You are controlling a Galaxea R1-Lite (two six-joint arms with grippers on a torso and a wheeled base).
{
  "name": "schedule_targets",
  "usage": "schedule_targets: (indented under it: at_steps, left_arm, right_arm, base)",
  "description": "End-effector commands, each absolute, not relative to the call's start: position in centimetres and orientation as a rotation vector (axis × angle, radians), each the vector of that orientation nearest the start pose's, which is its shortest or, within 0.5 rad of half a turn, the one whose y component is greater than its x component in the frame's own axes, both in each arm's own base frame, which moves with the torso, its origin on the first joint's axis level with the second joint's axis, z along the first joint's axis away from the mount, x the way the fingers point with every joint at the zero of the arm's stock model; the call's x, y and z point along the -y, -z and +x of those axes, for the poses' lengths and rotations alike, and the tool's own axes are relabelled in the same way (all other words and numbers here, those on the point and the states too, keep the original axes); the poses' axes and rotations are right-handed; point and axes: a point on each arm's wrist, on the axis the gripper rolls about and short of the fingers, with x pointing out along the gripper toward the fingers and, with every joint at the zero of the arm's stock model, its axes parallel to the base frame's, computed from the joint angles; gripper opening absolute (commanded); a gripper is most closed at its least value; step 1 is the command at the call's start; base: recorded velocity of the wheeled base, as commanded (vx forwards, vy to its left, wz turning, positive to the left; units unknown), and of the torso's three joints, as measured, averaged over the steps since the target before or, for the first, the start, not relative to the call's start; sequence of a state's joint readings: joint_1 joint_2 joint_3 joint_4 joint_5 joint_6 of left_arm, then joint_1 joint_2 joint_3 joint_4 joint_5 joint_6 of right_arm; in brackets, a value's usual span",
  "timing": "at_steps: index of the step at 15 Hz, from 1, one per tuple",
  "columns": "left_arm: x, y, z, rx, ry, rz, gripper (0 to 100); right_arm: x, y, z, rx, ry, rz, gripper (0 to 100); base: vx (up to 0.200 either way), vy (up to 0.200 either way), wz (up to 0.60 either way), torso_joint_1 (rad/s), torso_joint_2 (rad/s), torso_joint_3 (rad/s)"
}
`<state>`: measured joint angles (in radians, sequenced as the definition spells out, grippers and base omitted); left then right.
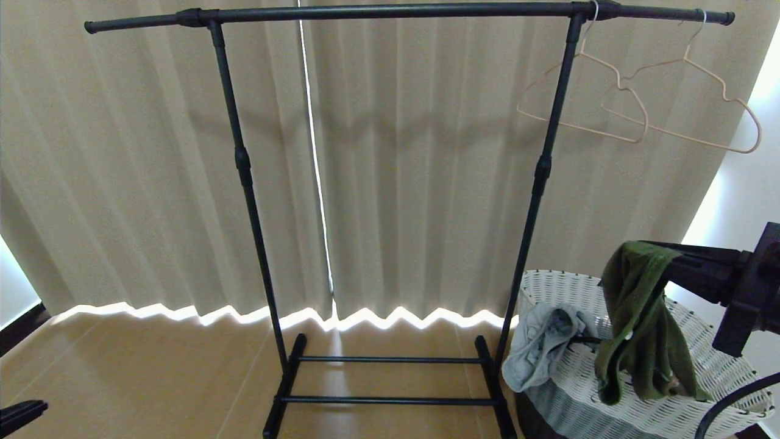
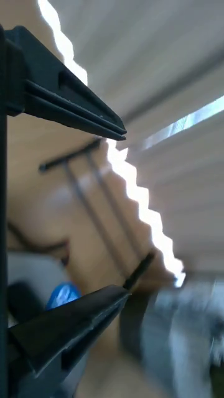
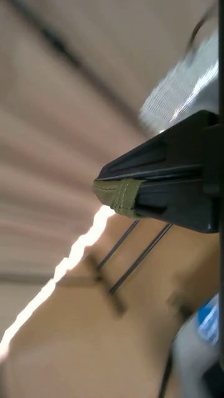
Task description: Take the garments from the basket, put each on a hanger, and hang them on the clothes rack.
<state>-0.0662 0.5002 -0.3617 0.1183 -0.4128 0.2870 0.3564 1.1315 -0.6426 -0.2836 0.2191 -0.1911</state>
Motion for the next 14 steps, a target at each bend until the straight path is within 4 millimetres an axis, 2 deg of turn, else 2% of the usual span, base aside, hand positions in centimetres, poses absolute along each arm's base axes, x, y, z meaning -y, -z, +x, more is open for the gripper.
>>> schedule_targets:
  at_steps: [1,2,4,5,6,7,9,10,11,12,13,14]
  left_arm:
    - [2.4,-18.8,6.5,-0.321,0.704,0.204,100]
    - [3.5,-20.0,8.5,-0.316,0.770,0.208,100]
    - [4.7,-22.0,10.7,-0.295,0.813,0.214,100]
    - [5.8,-23.9,12.3,-0.262,0.831,0.180,100]
    - [6.4,-24.6,12.8,-0.255,0.841,0.145,100]
    - [7.9,-25.0,13.4,-0.265,0.869,0.101,100]
    - [12.9,-24.5,14.6,-0.248,0.866,0.131,100]
    - [14.4,-24.1,15.0,-0.239,0.866,0.140,100]
    - [17.6,-22.9,15.3,-0.240,0.907,0.163,100]
    - [19.7,-21.9,15.6,-0.262,0.947,0.180,100]
    - [20.8,-21.5,15.8,-0.269,0.967,0.187,100]
    - [24.0,-20.6,16.4,-0.275,1.017,0.188,100]
  right_arm:
    - [-7.5,-24.0,15.6,-0.165,-0.652,-0.146,0]
    - [-8.0,-24.2,15.4,-0.174,-0.674,-0.095,0]
    - [-8.4,-24.5,15.7,-0.174,-0.691,-0.081,0]
    - [-9.2,-25.1,16.3,-0.165,-0.708,-0.082,0]
    - [-9.5,-25.3,16.6,-0.160,-0.718,-0.082,0]
    - [-9.9,-25.8,16.8,-0.149,-0.729,-0.082,0]
    - [-10.1,-26.1,16.9,-0.138,-0.736,-0.081,0]
    - [-10.0,-26.2,16.8,-0.135,-0.735,-0.080,0]
    - [-9.9,-26.4,16.6,-0.122,-0.736,-0.078,0]
    - [-9.9,-26.4,16.6,-0.123,-0.738,-0.077,0]
    - [-9.9,-26.3,16.5,-0.128,-0.736,-0.076,0]
    - [-9.9,-26.1,16.5,-0.136,-0.735,-0.070,0]
  base:
    - [0.000,0.000,0.00,0.000,0.00,0.000]
    - [0.000,0.000,0.00,0.000,0.00,0.000]
    - [0.000,0.000,0.00,0.000,0.00,0.000]
    - [0.000,0.000,0.00,0.000,0.00,0.000]
    - [0.000,0.000,0.00,0.000,0.00,0.000]
    - [0.000,0.000,0.00,0.000,0.00,0.000]
    - [0.000,0.000,0.00,0.000,0.00,0.000]
    - [0.000,0.000,0.00,0.000,0.00,0.000]
    - [0.000,0.000,0.00,0.000,0.00,0.000]
    - [0.000,0.000,0.00,0.000,0.00,0.000]
    - [0.000,0.000,0.00,0.000,0.00,0.000]
    - [0.000,0.000,0.00,0.000,0.00,0.000]
